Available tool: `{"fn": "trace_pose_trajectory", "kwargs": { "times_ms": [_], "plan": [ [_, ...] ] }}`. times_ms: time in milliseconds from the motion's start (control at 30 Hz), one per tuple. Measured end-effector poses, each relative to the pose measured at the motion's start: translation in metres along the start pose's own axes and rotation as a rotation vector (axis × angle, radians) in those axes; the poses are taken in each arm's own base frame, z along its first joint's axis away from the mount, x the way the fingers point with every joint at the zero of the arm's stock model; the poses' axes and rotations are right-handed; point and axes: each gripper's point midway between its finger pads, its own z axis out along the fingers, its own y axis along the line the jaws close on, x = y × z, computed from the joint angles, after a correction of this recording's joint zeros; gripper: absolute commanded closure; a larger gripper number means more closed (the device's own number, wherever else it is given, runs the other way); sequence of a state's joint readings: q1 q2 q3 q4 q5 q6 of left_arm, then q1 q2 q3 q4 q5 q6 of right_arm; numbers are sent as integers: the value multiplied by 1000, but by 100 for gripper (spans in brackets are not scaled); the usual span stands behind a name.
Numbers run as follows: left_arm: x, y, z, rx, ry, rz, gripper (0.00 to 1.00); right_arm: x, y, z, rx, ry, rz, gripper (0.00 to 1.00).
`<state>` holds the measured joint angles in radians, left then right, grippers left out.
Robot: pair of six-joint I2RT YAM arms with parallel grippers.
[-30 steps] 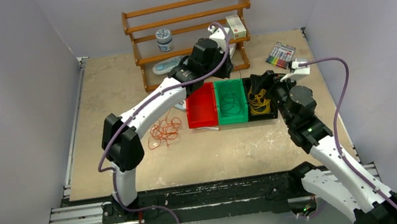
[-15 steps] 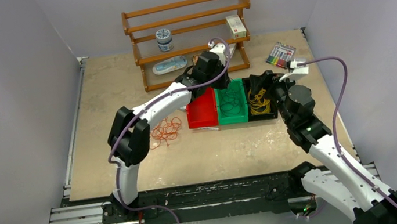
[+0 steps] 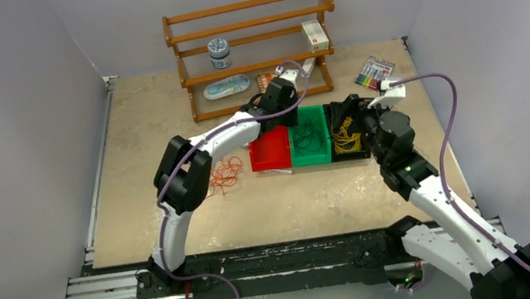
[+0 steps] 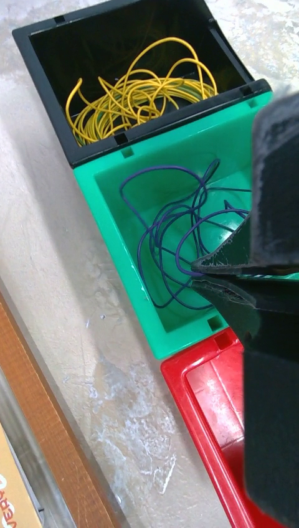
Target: Untangle the cables
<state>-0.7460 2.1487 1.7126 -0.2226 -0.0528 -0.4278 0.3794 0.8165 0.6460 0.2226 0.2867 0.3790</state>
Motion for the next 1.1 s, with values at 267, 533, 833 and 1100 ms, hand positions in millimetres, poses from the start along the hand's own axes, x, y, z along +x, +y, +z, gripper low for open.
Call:
{"fn": "trace_pose_trajectory", "kwargs": {
  "times_ms": [267,533,833,1100],
  "plan": [
    [3,3,10,-17,9,2,96,5,2,2,-12,17,-4,16],
    [2,0,12,-7,8,2,81,9,1,4,-9,30,-9,16],
    [-8,4,-1,-35,-13,2,64,19,3,8,-18,64,-17,16],
    [-41,-4,-43,-18,-95,-5,59,41,3,18,-19,138,-30,17]
  ]
}}
